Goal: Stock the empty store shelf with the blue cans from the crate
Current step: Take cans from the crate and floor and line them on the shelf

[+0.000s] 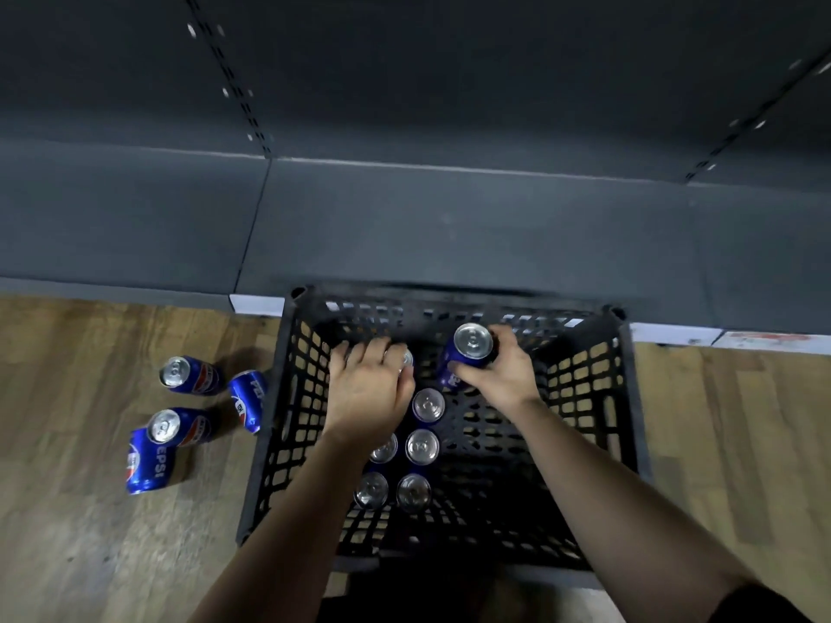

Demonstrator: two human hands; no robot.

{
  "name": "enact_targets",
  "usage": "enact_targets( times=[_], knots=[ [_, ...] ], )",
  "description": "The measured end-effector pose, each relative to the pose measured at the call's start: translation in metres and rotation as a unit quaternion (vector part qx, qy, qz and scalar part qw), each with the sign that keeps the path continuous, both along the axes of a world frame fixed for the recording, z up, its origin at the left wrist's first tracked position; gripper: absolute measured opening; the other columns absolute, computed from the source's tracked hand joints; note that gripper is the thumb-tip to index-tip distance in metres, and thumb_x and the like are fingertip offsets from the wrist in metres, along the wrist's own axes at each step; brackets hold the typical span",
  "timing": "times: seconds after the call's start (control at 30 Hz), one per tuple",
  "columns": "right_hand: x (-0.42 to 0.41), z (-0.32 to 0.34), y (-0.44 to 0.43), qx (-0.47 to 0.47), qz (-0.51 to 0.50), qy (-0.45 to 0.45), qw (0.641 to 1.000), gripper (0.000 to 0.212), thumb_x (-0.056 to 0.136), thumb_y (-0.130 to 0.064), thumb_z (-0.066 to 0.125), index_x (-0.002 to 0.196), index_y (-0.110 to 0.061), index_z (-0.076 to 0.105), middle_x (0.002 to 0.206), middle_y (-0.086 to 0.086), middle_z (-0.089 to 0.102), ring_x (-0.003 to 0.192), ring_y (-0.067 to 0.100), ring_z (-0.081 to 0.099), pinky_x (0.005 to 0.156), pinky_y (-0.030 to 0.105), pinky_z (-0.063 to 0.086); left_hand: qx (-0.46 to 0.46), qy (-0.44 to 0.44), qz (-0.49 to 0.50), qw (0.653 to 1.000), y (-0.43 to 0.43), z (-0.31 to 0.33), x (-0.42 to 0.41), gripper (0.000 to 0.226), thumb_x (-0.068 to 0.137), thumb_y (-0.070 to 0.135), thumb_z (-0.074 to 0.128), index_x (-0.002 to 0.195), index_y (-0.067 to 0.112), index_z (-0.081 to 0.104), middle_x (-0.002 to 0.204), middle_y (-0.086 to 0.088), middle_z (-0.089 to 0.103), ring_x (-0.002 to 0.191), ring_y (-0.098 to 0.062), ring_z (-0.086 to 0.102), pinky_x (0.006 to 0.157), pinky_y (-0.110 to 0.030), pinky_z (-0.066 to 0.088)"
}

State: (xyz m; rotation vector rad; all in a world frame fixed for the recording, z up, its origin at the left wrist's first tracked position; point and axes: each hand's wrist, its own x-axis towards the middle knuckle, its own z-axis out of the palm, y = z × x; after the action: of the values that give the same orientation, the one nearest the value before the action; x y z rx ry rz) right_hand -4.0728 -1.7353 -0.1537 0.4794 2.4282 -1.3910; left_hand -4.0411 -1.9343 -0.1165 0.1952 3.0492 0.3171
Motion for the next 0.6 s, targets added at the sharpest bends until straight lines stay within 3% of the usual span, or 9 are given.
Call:
enact_targets(
  times=[0.27,0.43,0.6],
  knots=[
    [0.01,0.191,0.01,-0.023,-0.009,0.037,0.999,0.067,0.053,-0.046,0.085,0.112,-0.033,0.055,0.102,-0.012,0.071,0.097,0.009,0.067,0.092,0.036,0.054,-0.005,0.037,-0.005,0.999,0.01,0.185,0.001,0.042,0.088,0.037,0.036,0.111,0.016,0.064,0.107,-0.003,0.065,0.096,-0.027,0.061,0.097,-0.046,0.038],
    [0.001,0.331,0.01,-0.01,0.027,0.07,0.997,0.064,0.056,-0.043,0.084,0.112,-0.036,0.054,0.101,-0.015,0.07,0.097,0.006,0.066,0.091,0.029,0.052,-0.003,0.07,-0.01,0.998,0.016,0.324,-0.016,0.045,0.089,0.037,0.032,0.113,0.017,0.065,0.109,0.0,0.066,0.099,-0.024,0.06,0.097,-0.042,0.034],
    [-0.014,0.452,0.01,-0.015,0.048,0.113,0.992,0.06,0.062,-0.031,0.087,0.112,-0.034,0.054,0.1,-0.018,0.068,0.092,-0.002,0.065,0.086,0.019,0.051,0.011,0.132,-0.012,0.991,0.015,0.445,-0.035,0.043,0.089,0.036,0.034,0.111,0.016,0.065,0.106,-0.001,0.067,0.097,-0.024,0.061,0.095,-0.047,0.042]
  ],
)
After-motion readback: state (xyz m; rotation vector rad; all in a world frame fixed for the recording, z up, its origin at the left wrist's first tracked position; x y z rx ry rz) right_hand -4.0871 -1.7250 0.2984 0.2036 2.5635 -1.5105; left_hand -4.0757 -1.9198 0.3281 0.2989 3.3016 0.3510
